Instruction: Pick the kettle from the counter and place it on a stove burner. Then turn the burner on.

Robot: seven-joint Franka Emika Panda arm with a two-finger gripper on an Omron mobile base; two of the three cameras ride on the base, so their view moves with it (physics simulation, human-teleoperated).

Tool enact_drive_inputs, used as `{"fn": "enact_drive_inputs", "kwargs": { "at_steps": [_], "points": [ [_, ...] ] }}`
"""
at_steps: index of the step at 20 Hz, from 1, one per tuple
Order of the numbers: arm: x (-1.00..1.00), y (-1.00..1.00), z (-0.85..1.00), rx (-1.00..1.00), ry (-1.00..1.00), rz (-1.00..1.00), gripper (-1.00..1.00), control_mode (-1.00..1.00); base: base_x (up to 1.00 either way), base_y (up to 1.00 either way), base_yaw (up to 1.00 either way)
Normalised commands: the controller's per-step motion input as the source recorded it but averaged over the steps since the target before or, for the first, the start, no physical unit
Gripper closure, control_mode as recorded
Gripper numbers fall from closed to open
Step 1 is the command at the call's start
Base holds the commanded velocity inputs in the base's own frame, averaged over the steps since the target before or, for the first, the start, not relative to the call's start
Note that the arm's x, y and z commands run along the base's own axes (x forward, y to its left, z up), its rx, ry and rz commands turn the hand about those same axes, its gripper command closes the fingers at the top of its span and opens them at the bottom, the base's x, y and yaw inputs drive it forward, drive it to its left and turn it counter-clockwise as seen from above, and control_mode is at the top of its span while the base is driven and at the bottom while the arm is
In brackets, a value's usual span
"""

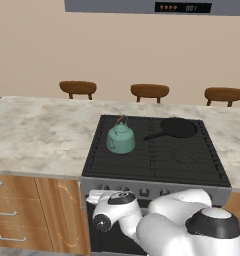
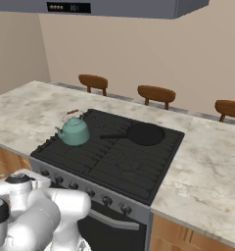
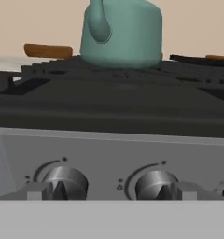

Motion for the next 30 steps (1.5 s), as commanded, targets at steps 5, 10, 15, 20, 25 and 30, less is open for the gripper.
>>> {"fn": "enact_drive_inputs", "kwargs": {
  "at_steps": [5, 10, 15, 20, 25, 30],
  "points": [
    [0.07, 0.27, -0.30, 0.00, -0.01, 0.00, -1.00, -1.00, 0.00, 0.00, 0.00],
    [0.10, 0.51, -0.24, 0.00, -0.02, 0.00, -1.00, -1.00, 0.00, 0.00, 0.00],
    [0.03, 0.05, -0.01, 0.00, 0.00, 0.00, -1.00, -1.00, 0.00, 0.00, 0.00],
    [0.07, 0.00, 0.00, 0.00, 0.00, 0.00, -1.00, -1.00, 0.00, 0.00, 0.00],
    [0.14, -0.17, 0.00, 0.02, 0.00, 0.00, -1.00, -1.00, 0.00, 0.00, 0.00],
    [0.17, -0.03, 0.00, 0.00, 0.00, 0.00, -1.00, -1.00, 0.00, 0.00, 0.00]
  ]
}}
